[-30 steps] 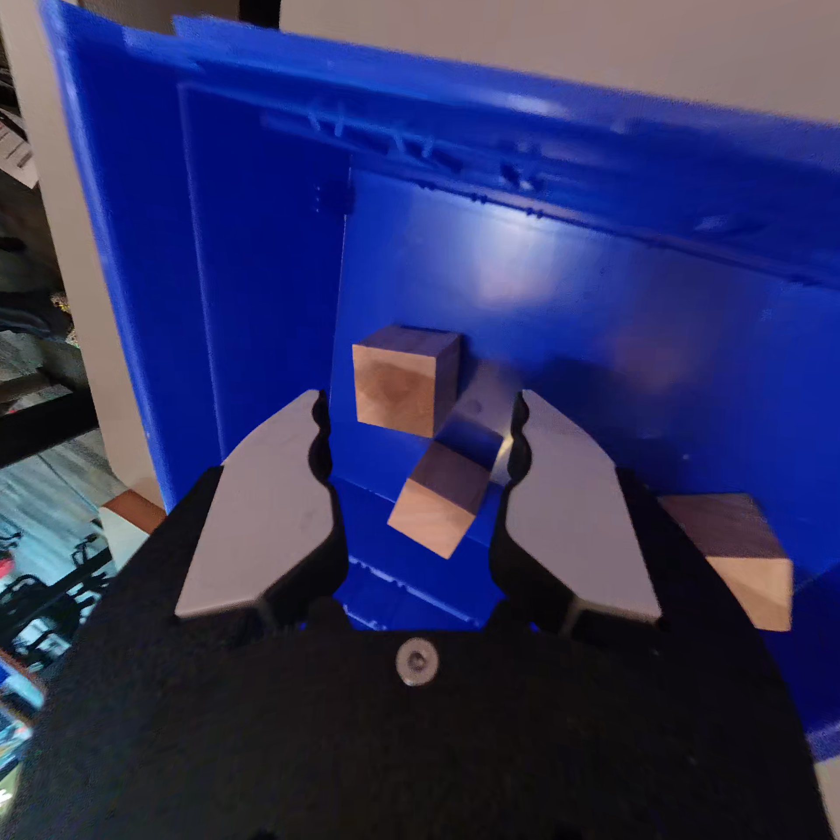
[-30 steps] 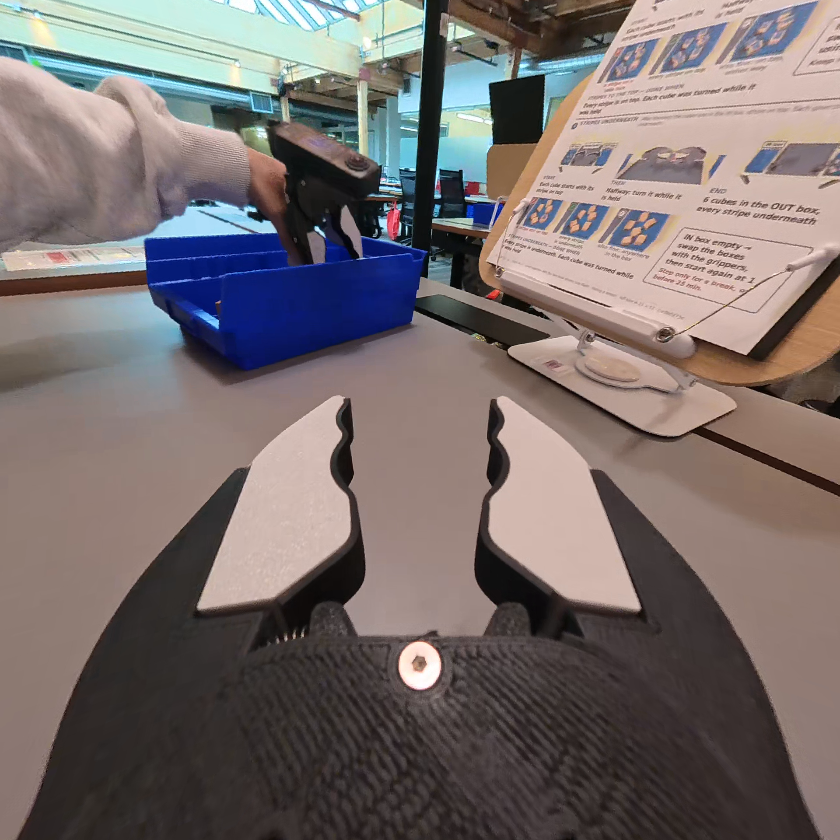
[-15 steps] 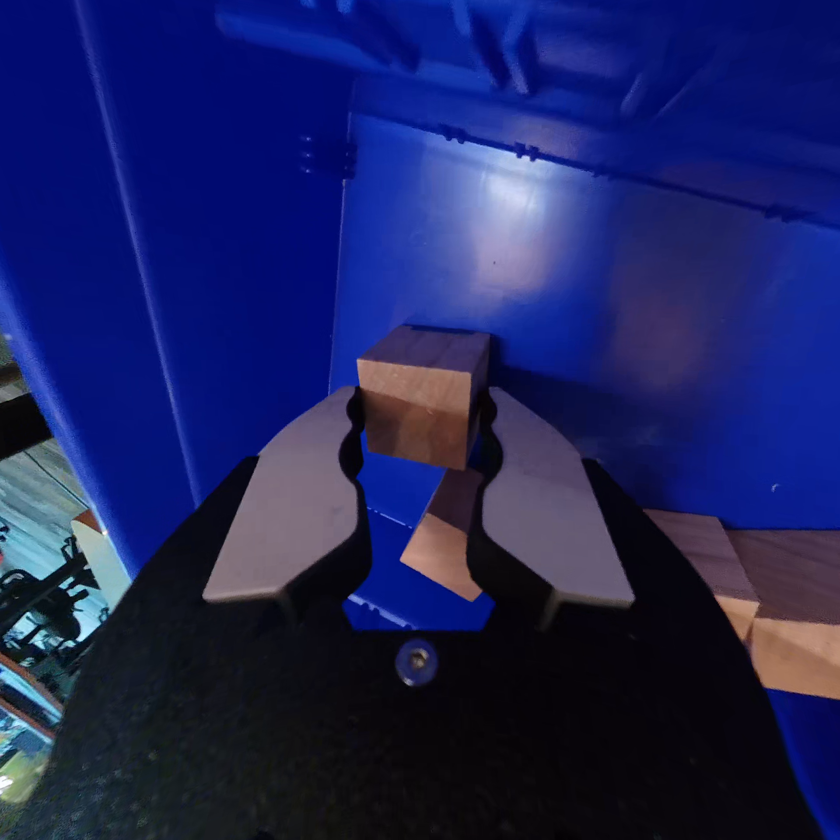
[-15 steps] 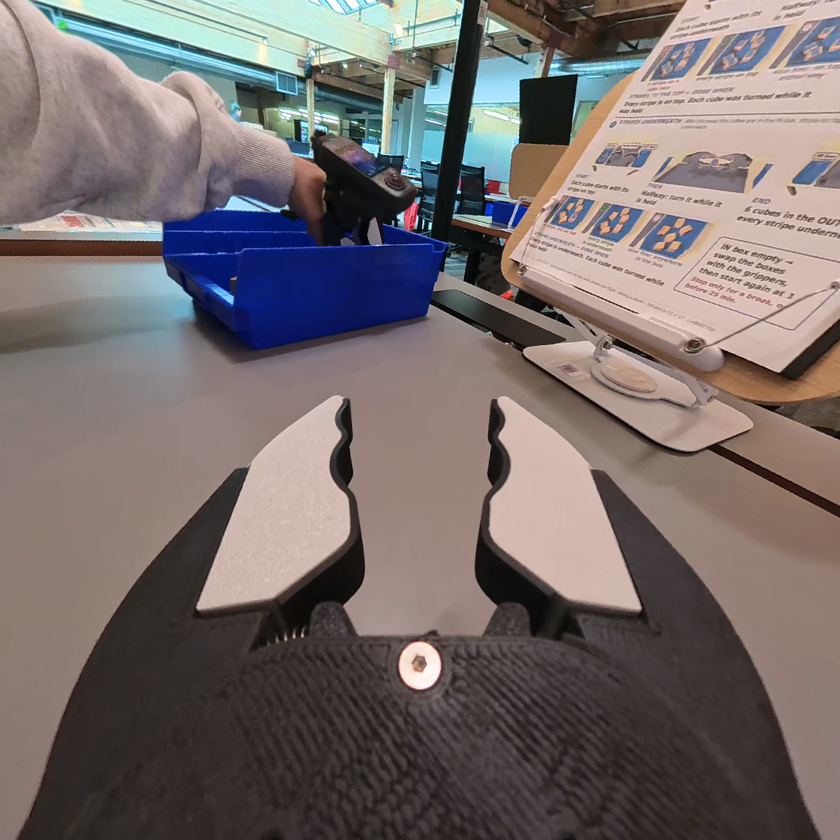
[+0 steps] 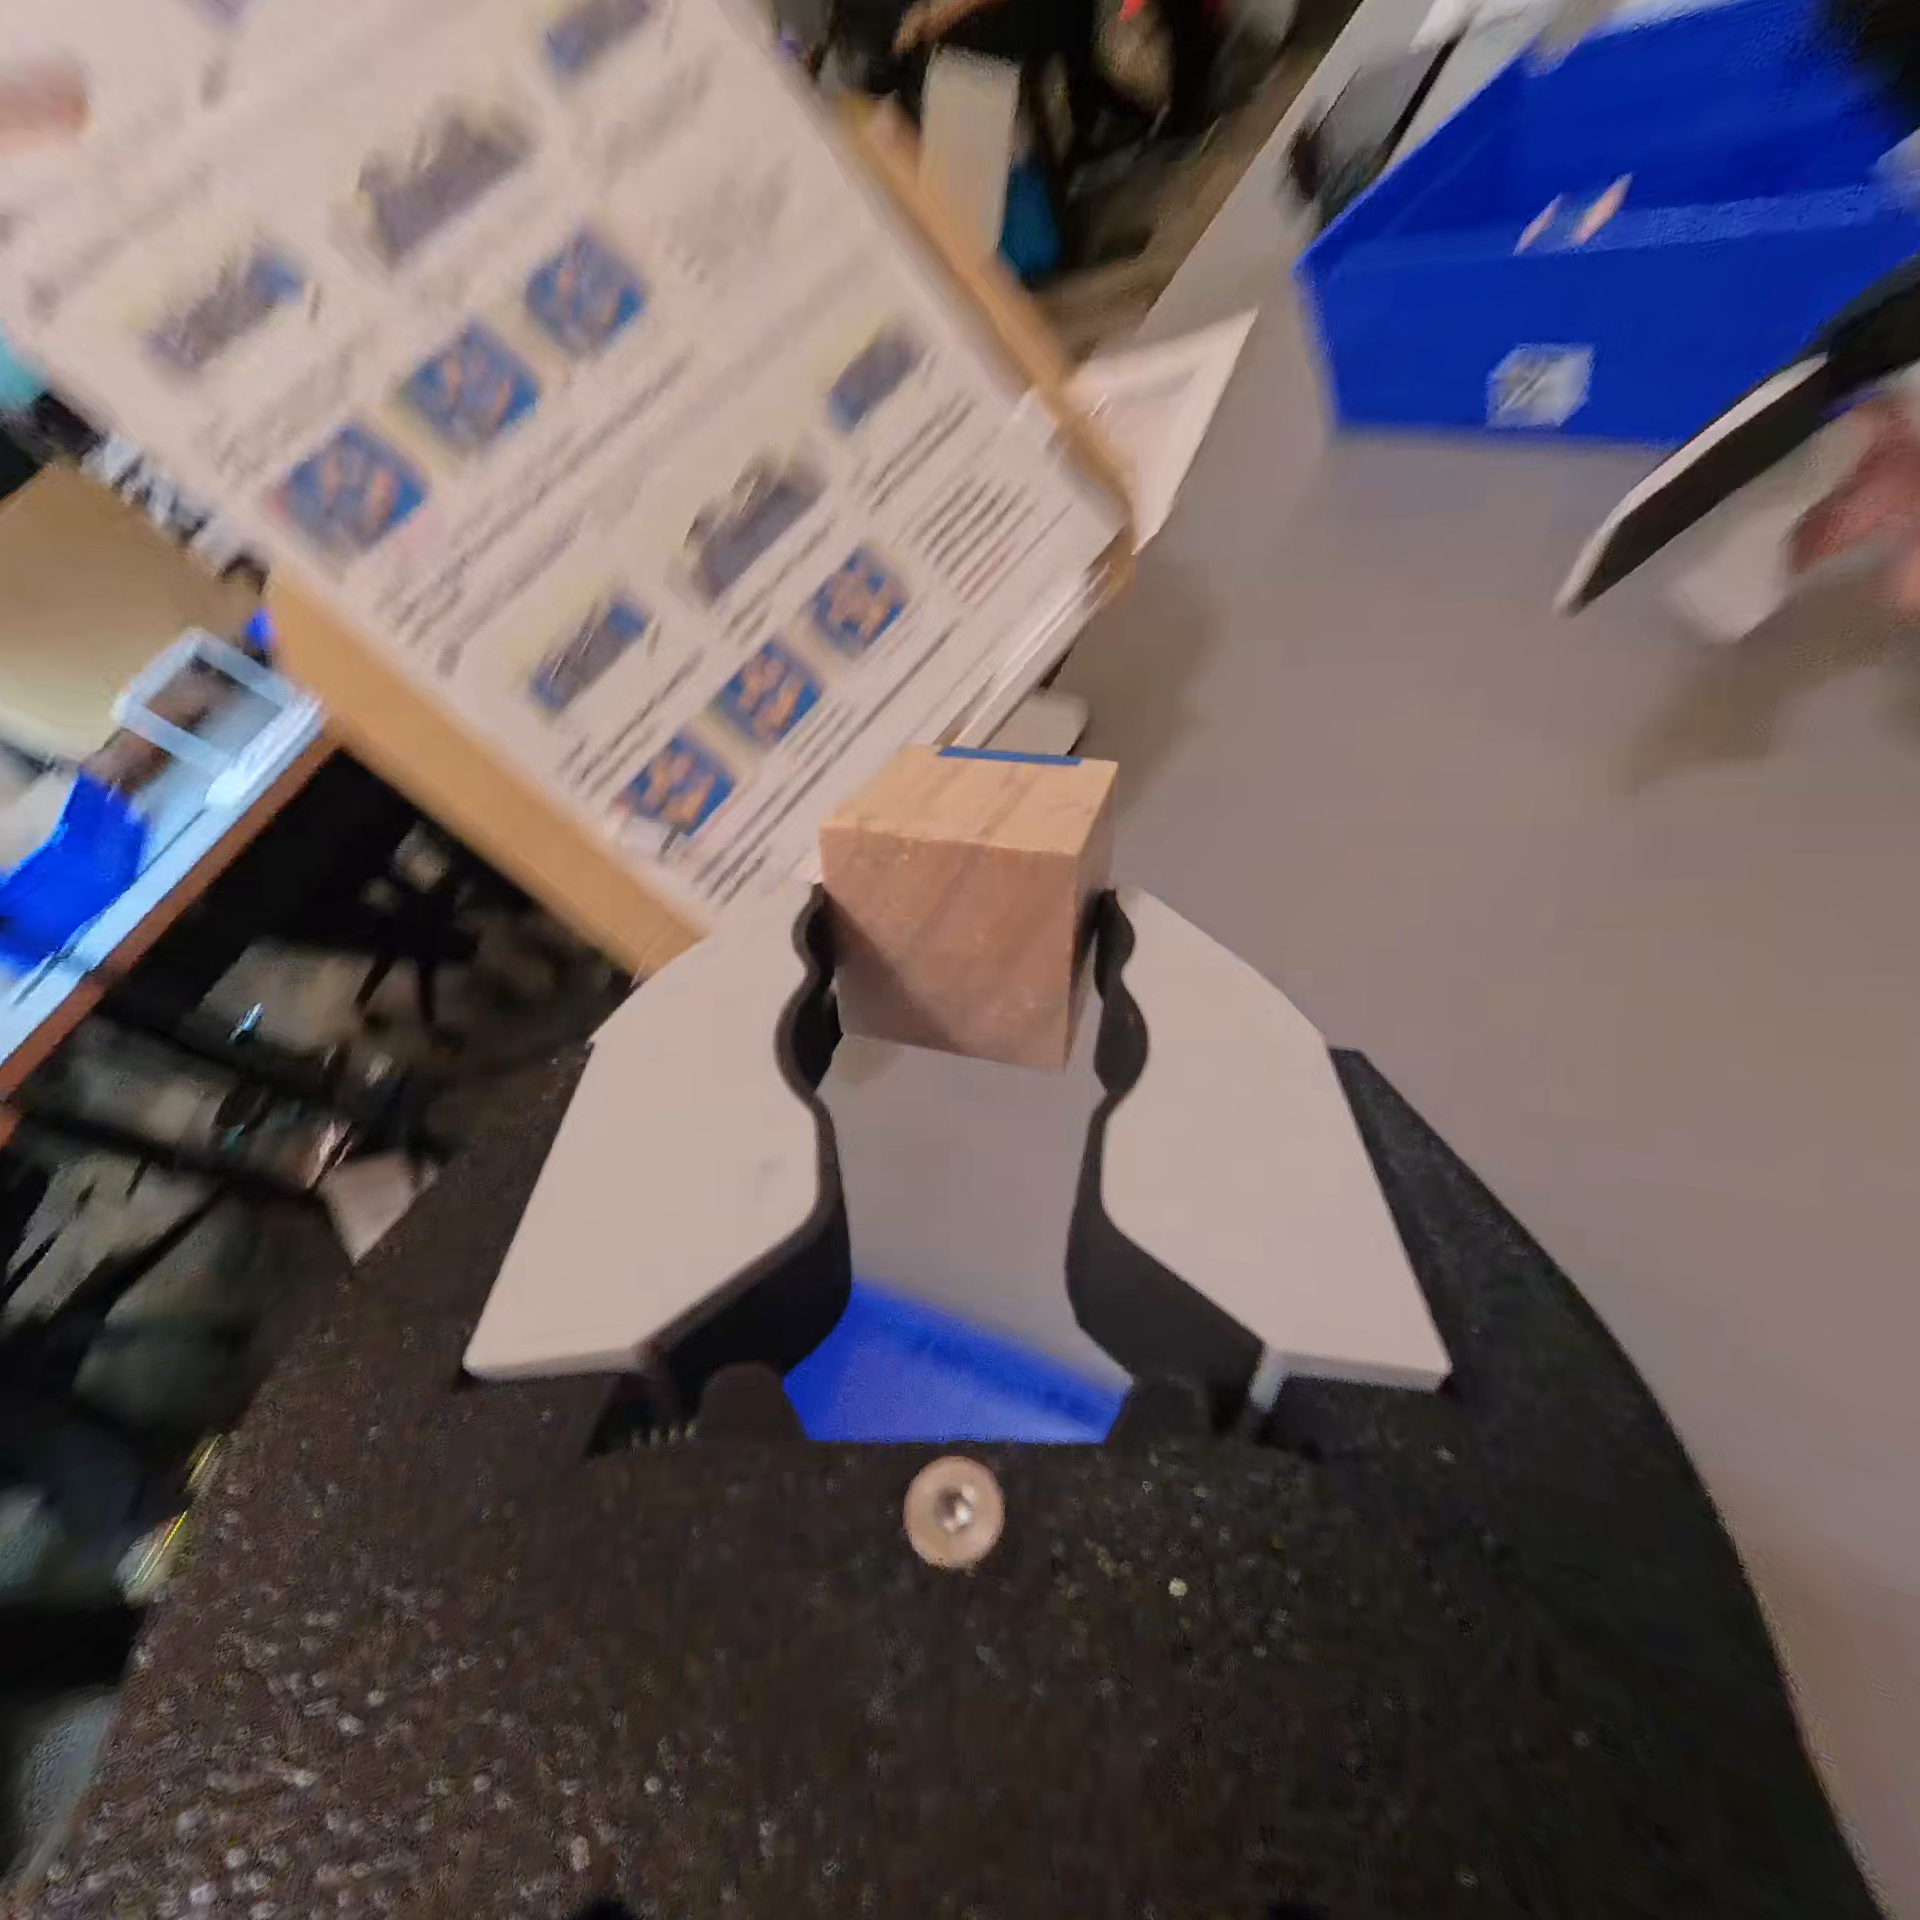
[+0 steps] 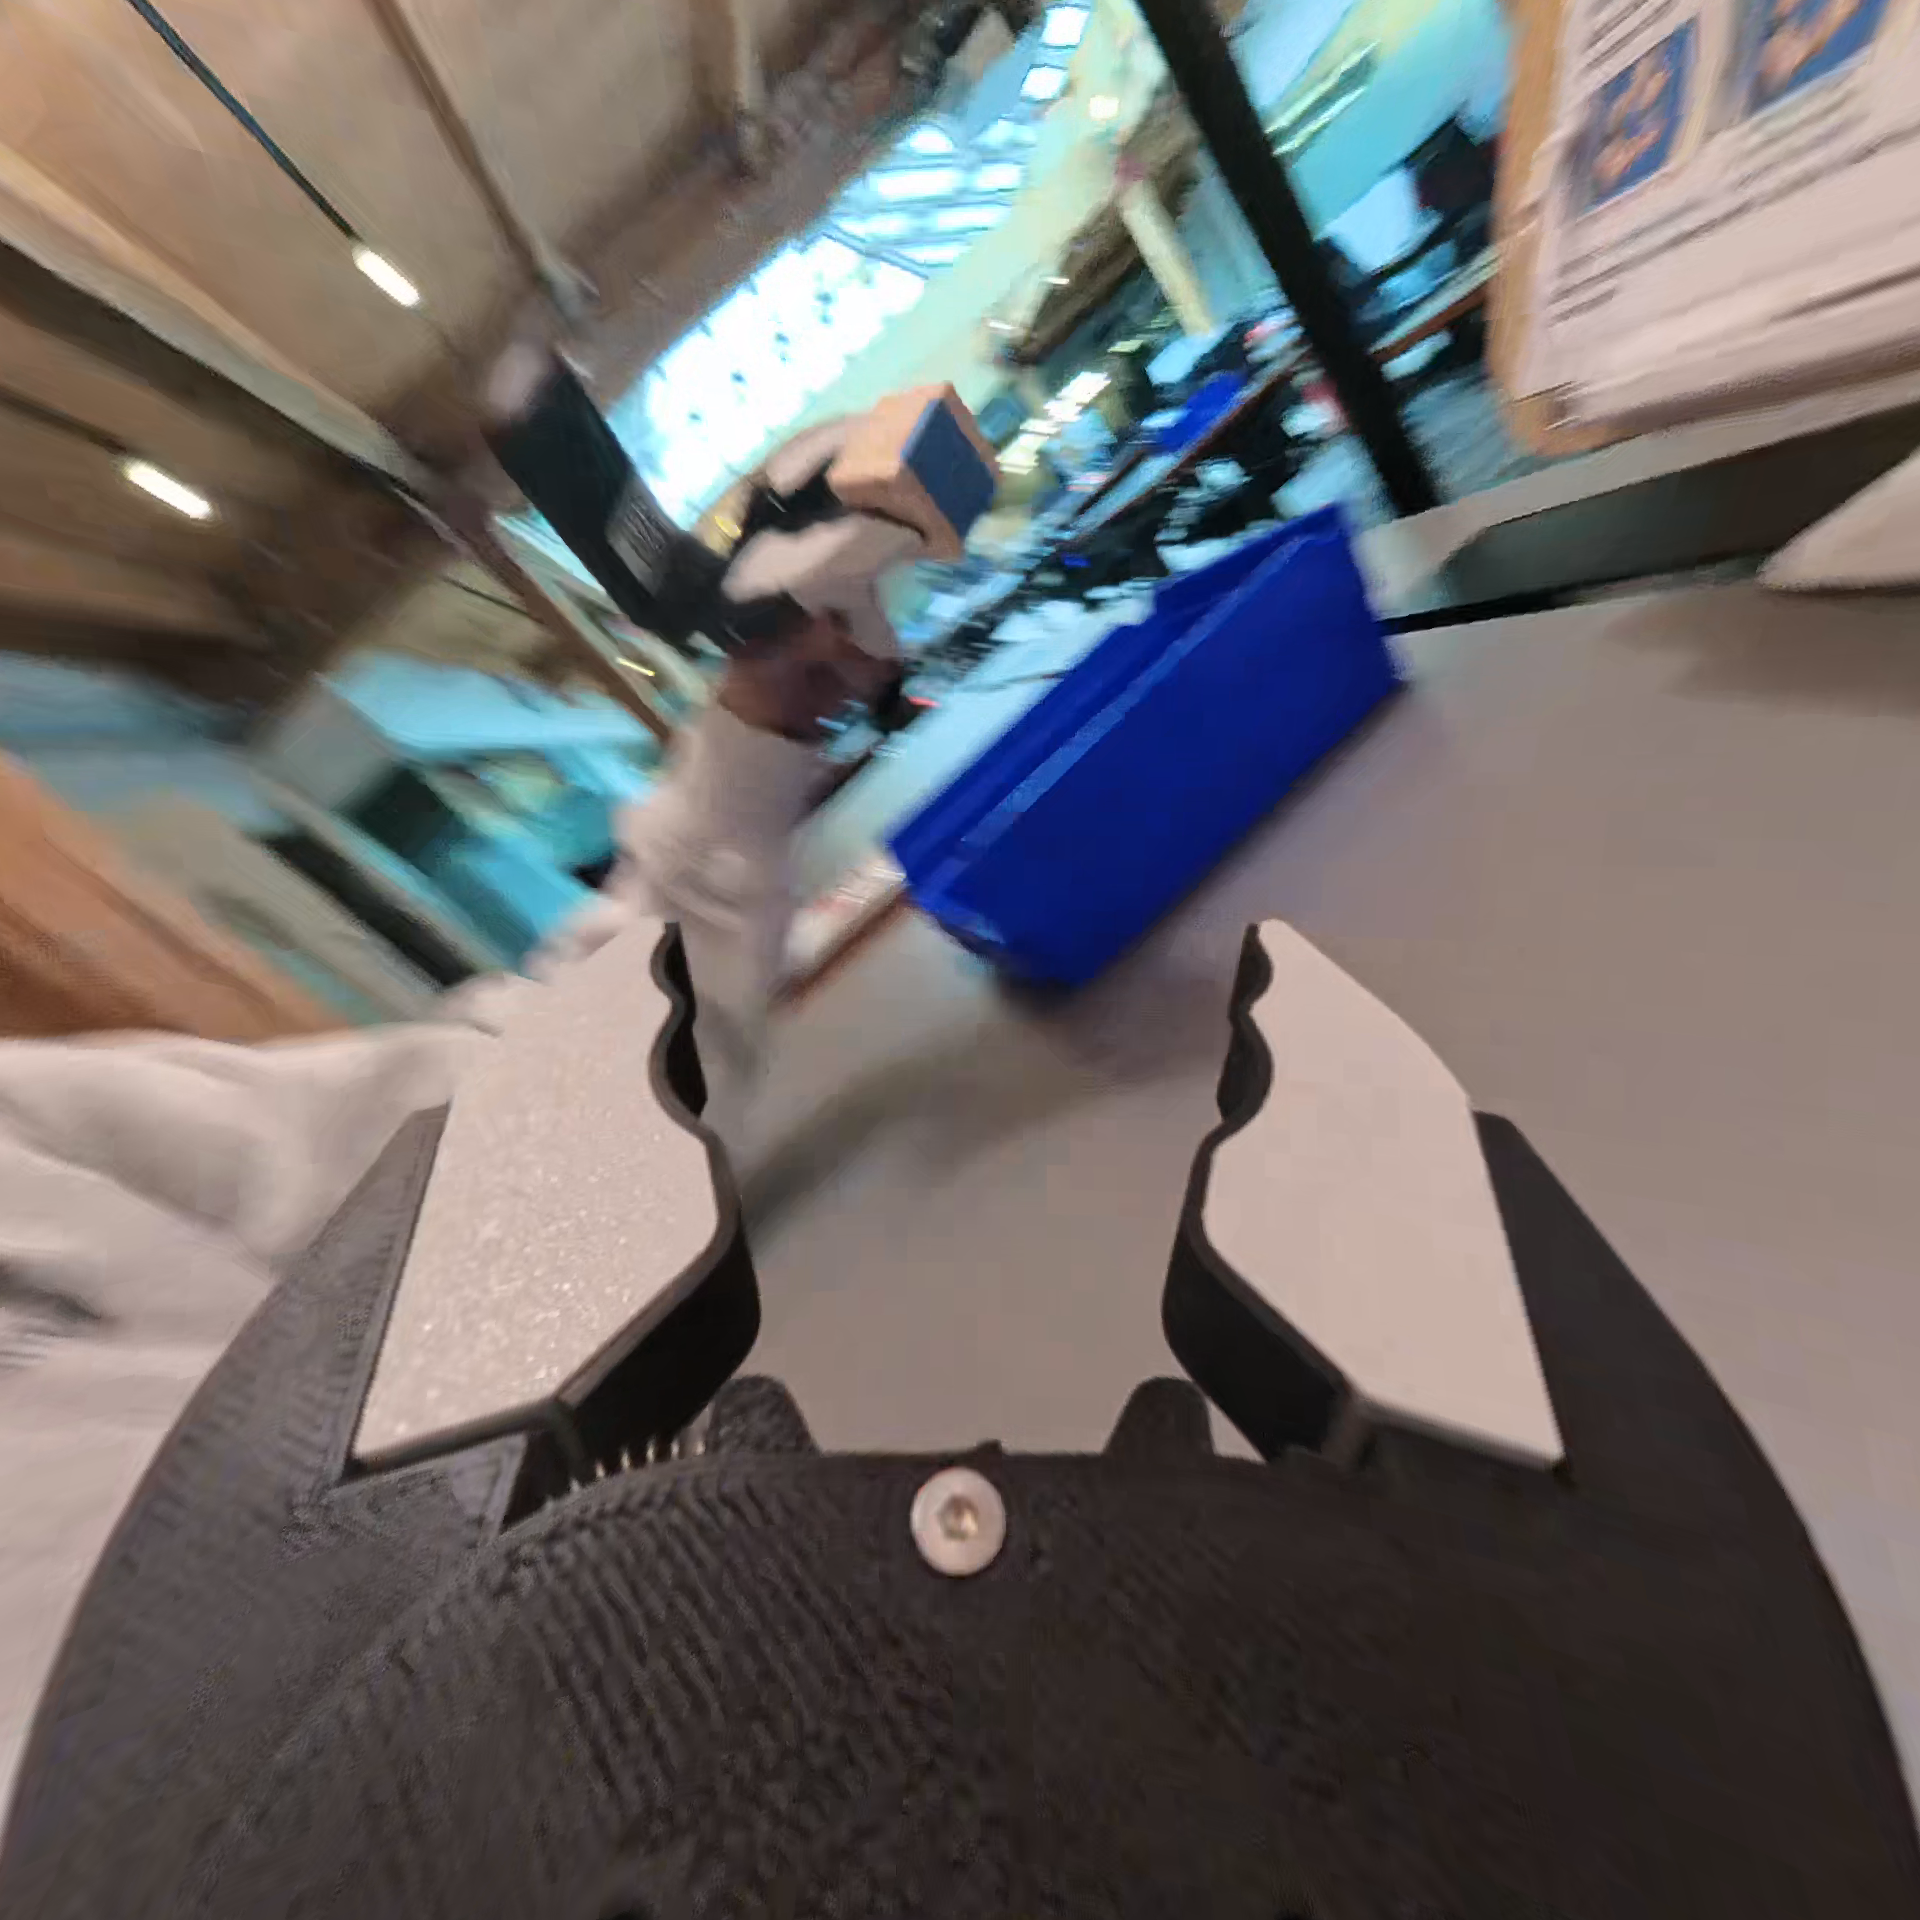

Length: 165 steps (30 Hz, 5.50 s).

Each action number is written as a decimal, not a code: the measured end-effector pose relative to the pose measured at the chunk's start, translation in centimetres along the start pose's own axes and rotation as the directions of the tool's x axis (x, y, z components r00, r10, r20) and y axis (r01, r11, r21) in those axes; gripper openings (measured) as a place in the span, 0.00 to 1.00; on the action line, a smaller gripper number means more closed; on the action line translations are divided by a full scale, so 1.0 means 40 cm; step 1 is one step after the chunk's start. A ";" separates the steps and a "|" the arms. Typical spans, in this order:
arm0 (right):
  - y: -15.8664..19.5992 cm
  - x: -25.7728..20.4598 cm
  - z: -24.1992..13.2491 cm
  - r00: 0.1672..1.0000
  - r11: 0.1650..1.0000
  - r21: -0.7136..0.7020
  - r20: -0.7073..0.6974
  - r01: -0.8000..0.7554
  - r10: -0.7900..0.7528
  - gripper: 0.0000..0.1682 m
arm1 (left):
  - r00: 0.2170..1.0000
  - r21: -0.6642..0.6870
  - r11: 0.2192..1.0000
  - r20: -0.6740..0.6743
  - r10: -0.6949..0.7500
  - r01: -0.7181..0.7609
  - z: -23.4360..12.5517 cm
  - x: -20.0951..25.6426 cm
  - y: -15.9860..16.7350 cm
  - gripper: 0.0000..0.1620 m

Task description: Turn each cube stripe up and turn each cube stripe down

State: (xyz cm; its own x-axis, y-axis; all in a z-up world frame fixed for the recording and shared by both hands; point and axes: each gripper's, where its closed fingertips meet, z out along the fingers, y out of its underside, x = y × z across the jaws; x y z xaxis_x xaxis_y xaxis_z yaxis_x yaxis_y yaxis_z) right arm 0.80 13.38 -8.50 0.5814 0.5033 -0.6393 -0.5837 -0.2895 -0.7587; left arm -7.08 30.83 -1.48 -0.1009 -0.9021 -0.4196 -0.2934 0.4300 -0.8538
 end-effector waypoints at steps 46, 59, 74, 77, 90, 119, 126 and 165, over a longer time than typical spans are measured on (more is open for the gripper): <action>-0.339 0.240 -0.751 0.359 0.923 -0.287 -0.915 -0.256 -0.185 0.28 | 0.935 0.203 0.940 -0.285 -0.211 0.274 0.235 0.490 -0.087 0.43; -0.194 0.447 -0.997 0.044 0.777 -0.259 -0.957 -0.574 -0.286 0.28 | 0.936 0.201 0.944 -0.291 -0.198 0.262 0.236 0.504 -0.076 0.40; -0.203 0.558 -1.066 0.073 0.723 -0.375 -0.908 -0.579 -0.412 0.28 | 0.922 0.184 0.942 -0.323 -0.212 0.281 0.243 0.519 -0.072 0.40; -0.203 0.562 -1.084 0.090 0.709 -0.384 -0.905 -0.591 -0.415 0.28 | 0.921 0.185 0.941 -0.327 -0.213 0.283 0.242 0.521 -0.072 0.40; -0.184 0.551 -1.082 0.115 0.667 -0.447 -0.870 -0.596 -0.480 0.28 | 0.908 0.175 0.936 -0.349 -0.230 0.305 0.250 0.532 -0.071 0.40; -0.211 0.494 -1.042 0.131 0.725 -0.444 -0.885 -0.526 -0.447 0.39 | 0.905 0.176 0.938 -0.365 -0.219 0.298 0.243 0.542 -0.074 0.42; -0.395 0.330 -0.821 0.174 0.875 -0.478 -0.857 0.079 -0.485 0.45 | 0.917 0.206 0.904 -0.227 -0.327 0.373 0.179 0.424 -0.089 0.44; 0.041 0.113 -0.197 0.607 0.727 -0.191 -0.434 0.660 -0.665 0.47 | 0.554 -0.596 -0.002 0.748 -0.366 0.803 -0.187 -0.225 0.736 0.42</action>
State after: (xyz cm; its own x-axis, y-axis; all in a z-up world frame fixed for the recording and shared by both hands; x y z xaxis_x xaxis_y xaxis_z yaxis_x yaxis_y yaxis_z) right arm 6.95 8.77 -13.64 0.9875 0.1450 0.0620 0.0675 -0.0334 -0.9972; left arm -21.94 51.35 -20.54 0.7625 -0.6293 -0.1502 -0.6468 -0.7474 -0.1521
